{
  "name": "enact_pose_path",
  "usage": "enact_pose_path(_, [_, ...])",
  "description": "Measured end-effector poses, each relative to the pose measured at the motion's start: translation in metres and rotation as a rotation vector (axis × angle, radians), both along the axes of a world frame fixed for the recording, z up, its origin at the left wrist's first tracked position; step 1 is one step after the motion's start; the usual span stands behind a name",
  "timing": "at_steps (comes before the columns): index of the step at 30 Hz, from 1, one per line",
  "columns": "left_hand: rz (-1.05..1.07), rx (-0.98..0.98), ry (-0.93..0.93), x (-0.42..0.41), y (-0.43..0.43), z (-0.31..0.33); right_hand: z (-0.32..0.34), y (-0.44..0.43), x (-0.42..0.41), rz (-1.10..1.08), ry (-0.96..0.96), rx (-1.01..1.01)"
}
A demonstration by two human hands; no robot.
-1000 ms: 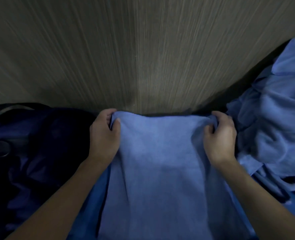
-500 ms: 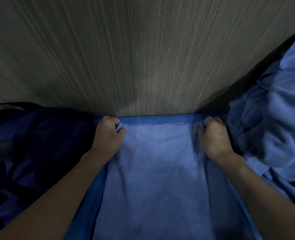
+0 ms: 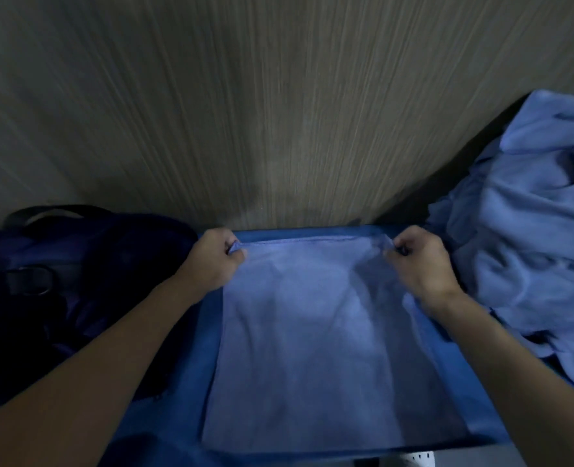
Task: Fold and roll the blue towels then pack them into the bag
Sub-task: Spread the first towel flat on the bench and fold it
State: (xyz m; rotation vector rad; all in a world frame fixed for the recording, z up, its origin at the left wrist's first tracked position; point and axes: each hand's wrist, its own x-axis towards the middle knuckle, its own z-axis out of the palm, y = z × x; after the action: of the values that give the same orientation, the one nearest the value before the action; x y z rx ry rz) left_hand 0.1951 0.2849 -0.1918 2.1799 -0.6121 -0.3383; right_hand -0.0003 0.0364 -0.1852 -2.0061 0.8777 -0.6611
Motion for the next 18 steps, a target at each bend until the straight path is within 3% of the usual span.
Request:
enact_pose_path(4, [-0.007,-0.223,0.002,-0.017,0.022,0.051,0.044,0.01,-0.028,0.065,-0.203,0.19])
enact_pose_path(10, [-0.029,-0.527,-0.108,-0.056,0.054,0.141,0.126,0.035,-0.076,0.055,-0.434,0.177])
enact_pose_path(14, [-0.054,-0.595,-0.232,-0.083,0.071,0.182,0.165,0.044,-0.104,0.006,-0.526,0.135])
enact_pose_path(18, [-0.016,-0.652,-0.241,-0.099,0.086,0.205,0.194,0.053,-0.123,0.01,-0.589,0.144])
